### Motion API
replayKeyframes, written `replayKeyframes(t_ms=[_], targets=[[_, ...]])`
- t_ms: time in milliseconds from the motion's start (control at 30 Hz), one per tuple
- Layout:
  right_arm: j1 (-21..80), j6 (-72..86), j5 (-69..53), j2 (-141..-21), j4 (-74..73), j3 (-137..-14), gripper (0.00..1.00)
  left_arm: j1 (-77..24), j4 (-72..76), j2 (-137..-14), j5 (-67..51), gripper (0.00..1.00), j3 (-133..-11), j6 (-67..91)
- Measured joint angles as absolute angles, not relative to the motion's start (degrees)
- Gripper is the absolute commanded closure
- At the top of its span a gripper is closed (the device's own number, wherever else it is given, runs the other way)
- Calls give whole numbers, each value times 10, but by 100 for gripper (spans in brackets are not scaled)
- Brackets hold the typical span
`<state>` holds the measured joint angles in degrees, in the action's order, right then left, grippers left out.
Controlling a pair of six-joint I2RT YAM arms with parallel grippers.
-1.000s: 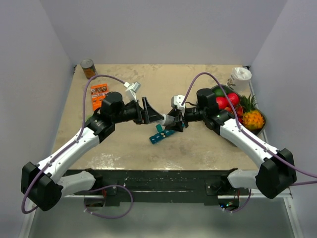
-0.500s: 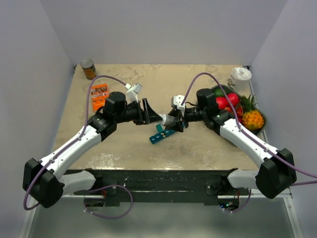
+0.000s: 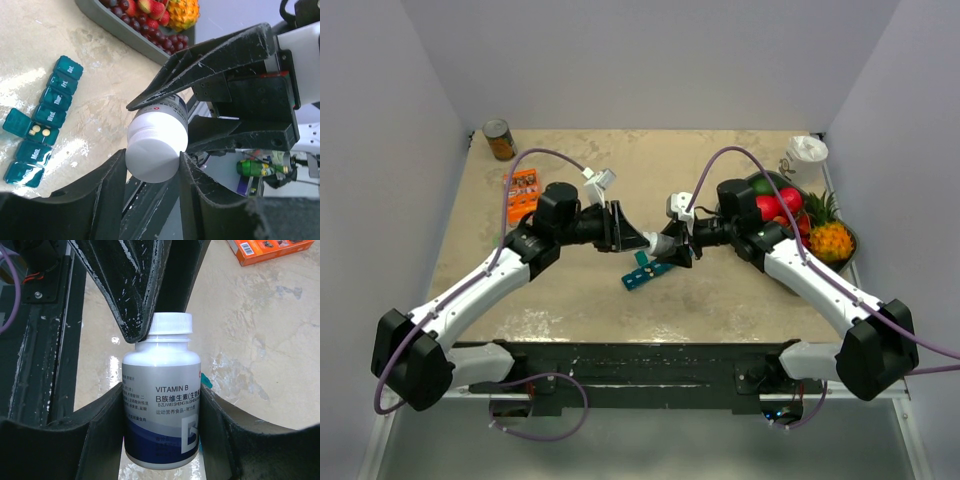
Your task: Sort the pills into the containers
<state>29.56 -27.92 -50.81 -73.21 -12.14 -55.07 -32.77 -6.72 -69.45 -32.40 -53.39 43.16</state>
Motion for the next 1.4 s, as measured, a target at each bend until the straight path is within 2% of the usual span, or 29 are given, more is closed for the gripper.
replayKeyframes(t_ms=[267, 467, 633, 733, 833, 867, 933, 967, 1033, 1067, 1100, 1400], targets=[[279, -213, -565, -732, -105, -544, 100, -317, -33, -706, -404, 88, -535, 370], [259, -93, -634, -735, -15, -515, 100, -312, 23, -705, -460, 86, -526, 301], [256, 7, -681, -744, 79, -490, 100, -312, 25, -696, -492, 81, -526, 203], [254, 37, -694, -747, 106, -485, 100, -312, 31, -696, -506, 73, -526, 165], [251, 49, -701, -747, 113, -484, 100, -312, 43, -700, -517, 59, -526, 153], [250, 50, -702, -747, 114, -484, 100, -312, 46, -701, -517, 51, -526, 153], [249, 50, -703, -747, 116, -484, 100, -311, 51, -701, -517, 44, -526, 153], [248, 50, -703, -747, 117, -484, 100, -311, 52, -701, -516, 33, -526, 154], [253, 46, -704, -747, 129, -485, 100, -313, 49, -701, -514, 25, -526, 154], [256, 44, -705, -747, 133, -486, 100, -314, 46, -699, -509, 14, -526, 154], [258, 41, -705, -747, 136, -487, 100, -314, 44, -696, -505, 8, -526, 155], [261, -5, -704, -747, 121, -493, 100, -309, 35, -615, -476, 1, -517, 160]])
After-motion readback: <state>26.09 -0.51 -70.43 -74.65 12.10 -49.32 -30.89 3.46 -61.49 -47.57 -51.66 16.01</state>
